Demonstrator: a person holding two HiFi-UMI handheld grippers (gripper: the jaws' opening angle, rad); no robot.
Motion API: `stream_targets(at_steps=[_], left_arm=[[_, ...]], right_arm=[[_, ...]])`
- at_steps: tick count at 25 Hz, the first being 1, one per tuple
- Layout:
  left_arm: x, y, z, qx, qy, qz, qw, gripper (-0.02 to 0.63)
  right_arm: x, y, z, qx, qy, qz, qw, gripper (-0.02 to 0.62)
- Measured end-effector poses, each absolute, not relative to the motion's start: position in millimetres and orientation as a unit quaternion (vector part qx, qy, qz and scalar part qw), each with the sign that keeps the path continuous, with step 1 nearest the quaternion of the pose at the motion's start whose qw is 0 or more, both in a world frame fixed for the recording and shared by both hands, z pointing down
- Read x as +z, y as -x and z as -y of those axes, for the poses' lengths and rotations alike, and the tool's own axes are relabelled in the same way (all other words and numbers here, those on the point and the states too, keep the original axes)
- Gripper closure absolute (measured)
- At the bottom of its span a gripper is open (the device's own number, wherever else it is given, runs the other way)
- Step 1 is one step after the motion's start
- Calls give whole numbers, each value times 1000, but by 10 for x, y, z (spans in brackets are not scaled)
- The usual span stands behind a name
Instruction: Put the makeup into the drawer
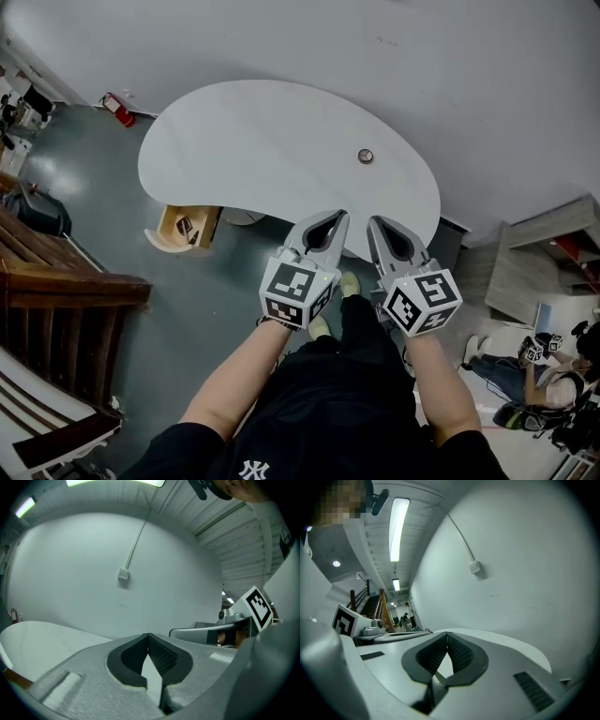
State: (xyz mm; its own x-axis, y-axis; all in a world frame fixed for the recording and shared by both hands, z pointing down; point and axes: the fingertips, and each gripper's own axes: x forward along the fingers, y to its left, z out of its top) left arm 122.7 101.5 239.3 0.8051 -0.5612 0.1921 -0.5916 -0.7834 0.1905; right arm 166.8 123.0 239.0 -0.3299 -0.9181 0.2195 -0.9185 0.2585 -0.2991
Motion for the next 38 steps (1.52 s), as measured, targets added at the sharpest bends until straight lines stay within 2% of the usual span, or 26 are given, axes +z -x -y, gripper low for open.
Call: stream_targets(at_steps=[10, 19, 35, 37, 38], left_arm=[[2850, -1640, -402, 108, -943, 300, 95, 597], [3606, -2232, 288, 149, -941, 288, 100, 595], [4739, -2722, 1148, 210, -927, 292, 102, 594], [4822, -2759, 1186, 215, -927, 291, 98, 575], [4863, -2776, 1202, 218, -926, 291, 96, 546]], right_arm=[[2759, -2088, -688, 198, -583, 788, 0, 580], [3271, -2551, -156, 221, -581, 783, 14, 580], [4058, -2877, 481, 277, -550, 788, 20, 580], [4127, -2884, 510, 283, -548, 787, 21, 580], [4160, -2886, 521, 286, -546, 787, 22, 580]])
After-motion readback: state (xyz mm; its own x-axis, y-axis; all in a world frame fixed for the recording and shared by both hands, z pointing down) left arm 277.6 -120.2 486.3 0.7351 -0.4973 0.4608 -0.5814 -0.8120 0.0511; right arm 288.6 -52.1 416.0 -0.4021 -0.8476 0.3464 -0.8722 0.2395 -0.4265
